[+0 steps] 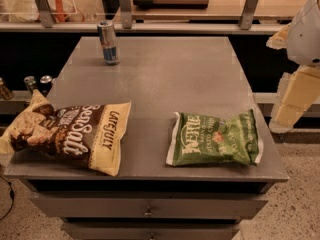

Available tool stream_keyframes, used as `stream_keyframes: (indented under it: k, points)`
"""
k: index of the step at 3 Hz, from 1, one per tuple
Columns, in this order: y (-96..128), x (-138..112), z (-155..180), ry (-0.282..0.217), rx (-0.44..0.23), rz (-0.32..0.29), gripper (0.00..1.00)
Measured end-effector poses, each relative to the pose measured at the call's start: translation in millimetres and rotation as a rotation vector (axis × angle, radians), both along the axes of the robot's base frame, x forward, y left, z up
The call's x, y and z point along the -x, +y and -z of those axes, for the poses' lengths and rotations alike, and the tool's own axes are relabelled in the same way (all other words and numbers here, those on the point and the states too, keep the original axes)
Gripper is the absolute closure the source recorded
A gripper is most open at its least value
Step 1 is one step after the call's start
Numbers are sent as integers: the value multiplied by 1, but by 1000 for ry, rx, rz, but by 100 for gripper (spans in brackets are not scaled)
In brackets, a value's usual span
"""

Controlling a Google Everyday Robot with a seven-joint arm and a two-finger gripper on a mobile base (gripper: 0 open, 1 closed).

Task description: Move green jalapeno chip bag near redbull can

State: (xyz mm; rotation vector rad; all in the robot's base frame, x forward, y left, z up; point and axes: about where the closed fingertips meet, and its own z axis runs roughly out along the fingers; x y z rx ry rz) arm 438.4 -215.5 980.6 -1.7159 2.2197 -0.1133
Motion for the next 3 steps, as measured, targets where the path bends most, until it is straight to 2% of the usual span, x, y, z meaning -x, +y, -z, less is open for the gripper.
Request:
stream_keyframes:
  k: [2, 3]
  points:
    - [4, -3, 2, 2, -12, -8, 0]
    - [18, -14, 26, 47, -41, -43, 0]
